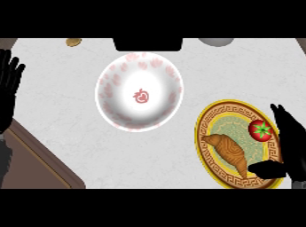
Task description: Pick the tomato from the plate and place it in the bowl
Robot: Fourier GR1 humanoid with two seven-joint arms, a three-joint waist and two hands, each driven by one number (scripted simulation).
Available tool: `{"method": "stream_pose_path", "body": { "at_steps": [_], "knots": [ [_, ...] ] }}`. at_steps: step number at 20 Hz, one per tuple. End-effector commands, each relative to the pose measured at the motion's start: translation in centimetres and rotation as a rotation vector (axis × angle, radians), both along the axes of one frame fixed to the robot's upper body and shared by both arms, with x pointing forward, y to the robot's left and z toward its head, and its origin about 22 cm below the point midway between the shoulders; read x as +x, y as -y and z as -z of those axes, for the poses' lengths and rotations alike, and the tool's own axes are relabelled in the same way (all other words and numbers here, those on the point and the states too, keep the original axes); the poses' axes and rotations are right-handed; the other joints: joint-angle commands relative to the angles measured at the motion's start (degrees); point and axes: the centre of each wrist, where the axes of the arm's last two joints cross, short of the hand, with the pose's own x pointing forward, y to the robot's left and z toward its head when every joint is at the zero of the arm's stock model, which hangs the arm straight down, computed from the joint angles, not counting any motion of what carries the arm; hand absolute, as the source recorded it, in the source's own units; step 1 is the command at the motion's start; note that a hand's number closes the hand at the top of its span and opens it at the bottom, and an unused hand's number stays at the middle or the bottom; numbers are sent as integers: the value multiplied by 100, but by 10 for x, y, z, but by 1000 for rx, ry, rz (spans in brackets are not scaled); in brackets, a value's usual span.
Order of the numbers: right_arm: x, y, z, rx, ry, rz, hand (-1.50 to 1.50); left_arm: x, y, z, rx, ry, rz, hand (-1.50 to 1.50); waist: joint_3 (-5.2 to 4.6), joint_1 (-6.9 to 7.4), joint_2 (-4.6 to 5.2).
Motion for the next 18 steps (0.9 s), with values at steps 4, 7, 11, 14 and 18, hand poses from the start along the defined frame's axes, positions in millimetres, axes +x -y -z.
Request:
{"method": "stream_pose_path", "body": {
  "at_steps": [4,7,11,14,18],
  "knots": [
    [1,6,15,-10,-6,-33,-150,-7,-14,26,2,-8,-5,0,-1,-8,1],
    [6,9,20,-33,-58,-30,-150,-11,-20,-4,6,-5,1,0,0,7,-3],
    [22,4,32,-28,-48,-20,-150,12,5,-2,-7,-14,-17,0,0,-10,4],
    [40,0,41,-21,-54,-31,-150,7,13,-3,-1,5,-19,0,1,7,3],
    [31,19,42,6,-83,19,-150,4,18,5,7,-14,-6,0,0,-3,-1]
  ]
}}
